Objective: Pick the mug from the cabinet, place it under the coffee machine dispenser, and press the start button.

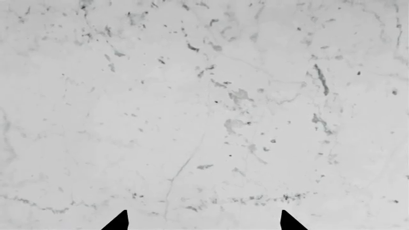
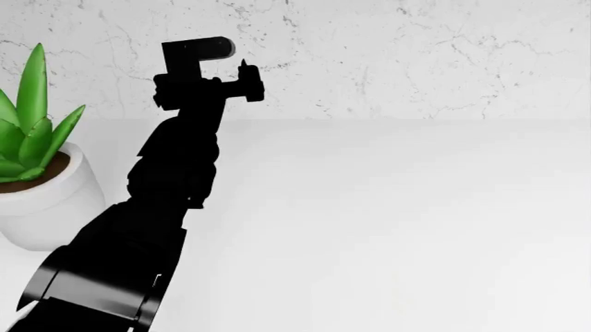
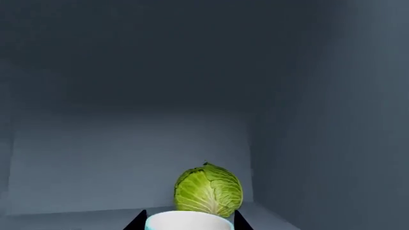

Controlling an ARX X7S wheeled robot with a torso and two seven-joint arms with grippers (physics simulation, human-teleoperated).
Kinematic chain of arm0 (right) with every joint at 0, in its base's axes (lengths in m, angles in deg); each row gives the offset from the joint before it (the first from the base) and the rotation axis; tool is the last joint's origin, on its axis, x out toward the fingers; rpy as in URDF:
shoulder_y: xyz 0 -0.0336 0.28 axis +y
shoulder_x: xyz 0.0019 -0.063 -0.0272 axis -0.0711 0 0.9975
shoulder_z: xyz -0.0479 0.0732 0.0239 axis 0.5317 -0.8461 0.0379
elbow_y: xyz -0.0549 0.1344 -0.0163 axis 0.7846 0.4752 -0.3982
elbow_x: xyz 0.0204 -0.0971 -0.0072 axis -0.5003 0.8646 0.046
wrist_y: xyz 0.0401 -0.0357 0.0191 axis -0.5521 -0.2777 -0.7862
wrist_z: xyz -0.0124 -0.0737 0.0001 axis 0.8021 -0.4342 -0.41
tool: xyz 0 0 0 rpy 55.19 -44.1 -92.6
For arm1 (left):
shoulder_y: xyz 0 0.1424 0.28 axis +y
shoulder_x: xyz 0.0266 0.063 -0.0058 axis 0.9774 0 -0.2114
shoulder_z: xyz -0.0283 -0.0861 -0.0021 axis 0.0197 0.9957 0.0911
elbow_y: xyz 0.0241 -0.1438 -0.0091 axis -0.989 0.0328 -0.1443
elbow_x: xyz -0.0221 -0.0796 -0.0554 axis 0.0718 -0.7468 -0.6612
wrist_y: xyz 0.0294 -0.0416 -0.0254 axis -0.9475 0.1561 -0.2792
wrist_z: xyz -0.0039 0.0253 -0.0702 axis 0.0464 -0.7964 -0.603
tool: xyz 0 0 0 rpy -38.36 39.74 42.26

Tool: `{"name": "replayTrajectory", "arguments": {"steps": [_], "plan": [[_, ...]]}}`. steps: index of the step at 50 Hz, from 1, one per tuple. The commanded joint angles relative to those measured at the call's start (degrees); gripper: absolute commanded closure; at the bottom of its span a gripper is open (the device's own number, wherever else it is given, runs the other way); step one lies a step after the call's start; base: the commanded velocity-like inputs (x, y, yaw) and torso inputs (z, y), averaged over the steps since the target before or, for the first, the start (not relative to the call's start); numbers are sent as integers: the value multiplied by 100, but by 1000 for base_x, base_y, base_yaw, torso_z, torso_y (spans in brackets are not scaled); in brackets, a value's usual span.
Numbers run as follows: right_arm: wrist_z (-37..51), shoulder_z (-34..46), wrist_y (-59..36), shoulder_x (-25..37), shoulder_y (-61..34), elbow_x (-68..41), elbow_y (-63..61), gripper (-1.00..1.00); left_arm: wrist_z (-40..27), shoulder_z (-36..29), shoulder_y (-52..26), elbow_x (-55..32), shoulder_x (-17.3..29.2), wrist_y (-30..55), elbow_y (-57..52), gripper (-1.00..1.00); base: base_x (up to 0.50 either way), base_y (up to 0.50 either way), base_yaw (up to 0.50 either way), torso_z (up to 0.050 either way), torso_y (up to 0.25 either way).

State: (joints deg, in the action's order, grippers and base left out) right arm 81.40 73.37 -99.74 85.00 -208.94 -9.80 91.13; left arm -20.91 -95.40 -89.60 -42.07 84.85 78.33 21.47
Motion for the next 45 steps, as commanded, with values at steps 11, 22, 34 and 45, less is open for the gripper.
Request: {"name": "replayTrajectory", "arguments": {"steps": [11, 22, 34, 45], "plan": [[129, -519, -845, -392, -1184, 181, -1214, 100, -27, -8, 7, 38, -1, -24, -2, -100, 0, 0, 0, 0, 0], [256, -1731, -2092, -971, -1140, 281, -1663, 100, -38, -47, 4, 20, 0, -28, -7, -100, 0, 0, 0, 0, 0], [472, -2023, -2242, -1097, -992, -159, -1865, 100, -40, -114, 2, -30, 4, -37, -6, -100, 0, 0, 0, 0, 0], [569, -2036, -2318, -1019, -681, -379, -2156, 100, -903, 63, 707, -573, 685, 1054, -2583, -100, -455, -18, 0, 0, 0]]}}
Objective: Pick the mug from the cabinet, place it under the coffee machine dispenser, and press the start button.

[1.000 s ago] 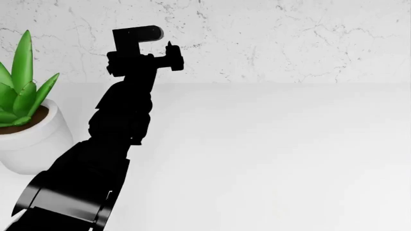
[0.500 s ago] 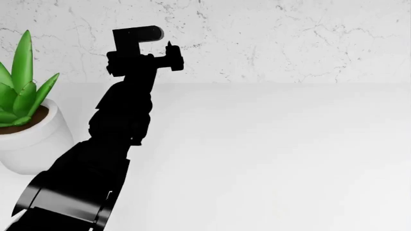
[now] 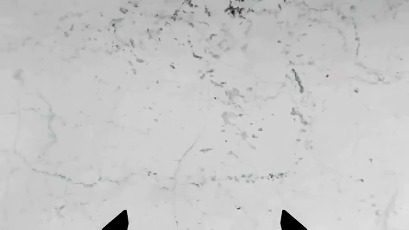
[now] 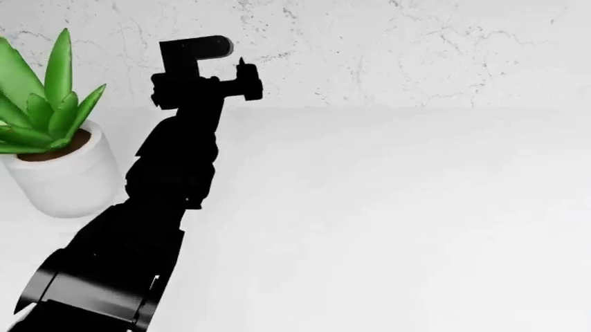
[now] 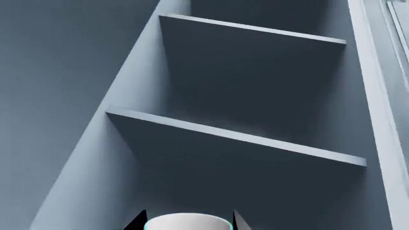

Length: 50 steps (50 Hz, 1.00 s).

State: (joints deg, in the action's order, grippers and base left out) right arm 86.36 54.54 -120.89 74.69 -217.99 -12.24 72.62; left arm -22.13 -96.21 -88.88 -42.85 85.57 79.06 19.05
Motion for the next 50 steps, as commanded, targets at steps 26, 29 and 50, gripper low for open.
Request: {"name": "replayTrajectory", "arguments": {"steps": [26, 29, 50], "plan": [[543, -111, -69, 335, 1504, -865, -1584, 100, -1710, 137, 1334, -1133, 1379, 2118, -6127, -100, -497, -411, 0, 0, 0], [543, -111, -24, 368, 1667, -863, -1688, 100, -1740, 148, 1375, -1165, 1421, 2136, -6249, -100, -493, -461, 0, 0, 0], [-82, -286, 698, 1034, 5059, 437, -4023, 100, -3847, 378, 3321, -1454, 2729, 2872, -10221, -100, -495, -422, 0, 0, 0]]}}
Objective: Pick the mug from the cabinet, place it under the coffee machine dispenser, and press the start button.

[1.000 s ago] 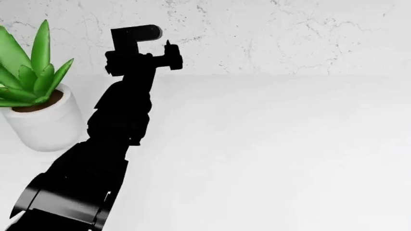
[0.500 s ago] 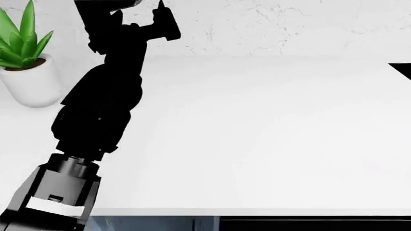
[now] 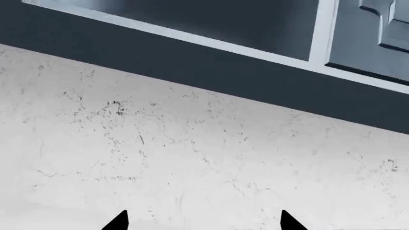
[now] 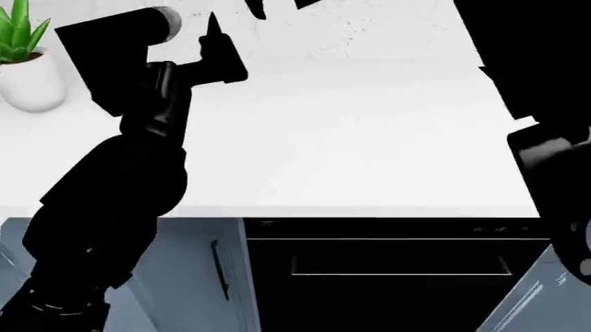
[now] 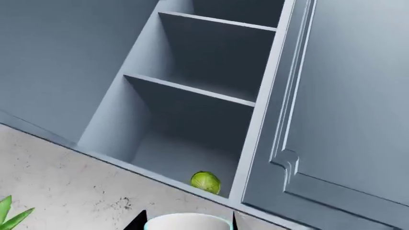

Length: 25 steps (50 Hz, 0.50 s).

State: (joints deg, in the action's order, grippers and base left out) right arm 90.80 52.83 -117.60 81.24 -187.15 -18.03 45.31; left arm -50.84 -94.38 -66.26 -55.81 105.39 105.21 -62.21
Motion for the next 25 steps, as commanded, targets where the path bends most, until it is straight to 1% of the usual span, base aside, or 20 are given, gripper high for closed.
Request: {"name": "replayTrajectory", "arguments": {"steps": [1, 6, 7, 9, 10, 14, 17, 22, 25], "plan": [[-643, -123, 432, 430, 2203, 1205, -1398, 100, -1041, 202, 1128, -130, 830, 274, -2269, -100, -500, -336, 0, 0, 0], [-1293, 53, 860, 767, 3573, 2500, -2001, 100, -1209, 229, 1380, -6, 1203, 348, -2858, -100, -500, -337, 0, 0, 0], [-1421, 239, 1121, 930, 3841, 2867, -2047, 100, -1239, 278, 1435, -15, 1244, 324, -2886, -100, -500, -336, 0, 0, 0], [-1665, 777, 1947, 1371, 4381, 3662, -2049, 100, -1289, 343, 1521, 60, 1347, 296, -2921, -100, -482, -252, 0, 0, 0], [-1776, 965, 2241, 1517, 4658, 4036, -2043, 100, -1298, 388, 1568, 43, 1403, 281, -2952, -100, 0, 0, 0, 0, 0], [-2213, 1307, 3131, 1775, 5600, 5152, -1782, 100, -1344, 544, 1743, -30, 1586, 224, -3113, -100, 0, 0, 0, 0, 0], [-2376, 1405, 3639, 1873, 6021, 5609, -1579, 100, -1350, 571, 1824, 8, 1664, 205, -3153, -100, 0, 0, 0, 0, 0], [-2642, 1503, 4166, 1962, 6393, 5895, -1337, 100, -1319, 617, 1960, -1, 1729, 132, -3166, -100, 0, 0, 0, 0, 0], [-2698, 1621, 4400, 1979, 6574, 6287, -1150, 100, -1320, 579, 2051, -21, 1766, 147, -3282, -100, 0, 0, 0, 0, 0]]}}
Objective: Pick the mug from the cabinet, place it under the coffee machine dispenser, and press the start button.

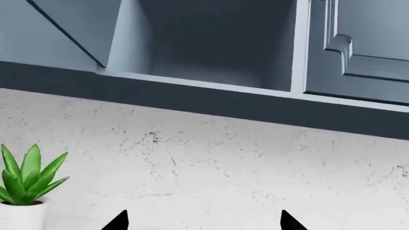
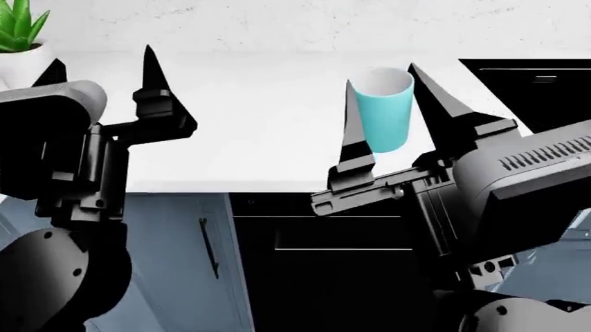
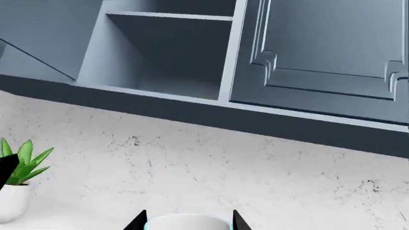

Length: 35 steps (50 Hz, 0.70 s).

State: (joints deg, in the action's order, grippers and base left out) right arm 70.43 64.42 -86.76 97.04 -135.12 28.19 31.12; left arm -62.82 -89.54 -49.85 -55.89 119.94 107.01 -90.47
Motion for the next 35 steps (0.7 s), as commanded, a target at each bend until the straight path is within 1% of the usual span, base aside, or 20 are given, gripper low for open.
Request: {"name": "replayTrajectory", "arguments": {"steps": [1, 4, 12, 17, 35], "plan": [[-699, 464, 1480, 410, 1465, 1730, 362, 100, -113, 73, 440, -17, 323, -28, -497, -100, 0, 0, 0, 0, 0], [-725, 389, 1950, 441, 1774, 1805, 676, 100, -61, 29, 527, -60, 346, -42, -581, -100, 0, 0, 0, 0, 0], [-759, 227, 2332, 493, 2010, 1644, 974, 100, -40, -77, 607, -38, 424, 10, -819, -100, 49, 1, 500, 0, 0], [-621, 217, 2250, 519, 2027, 1681, 755, 100, -142, -136, 571, -19, 477, 151, -1002, -100, 54, 3, 500, 0, 0], [-499, 383, 2013, 522, 1936, 1972, 121, 100, -240, -203, 510, -4, 507, 293, -1076, -100, 54, 7, 500, 0, 0]]}}
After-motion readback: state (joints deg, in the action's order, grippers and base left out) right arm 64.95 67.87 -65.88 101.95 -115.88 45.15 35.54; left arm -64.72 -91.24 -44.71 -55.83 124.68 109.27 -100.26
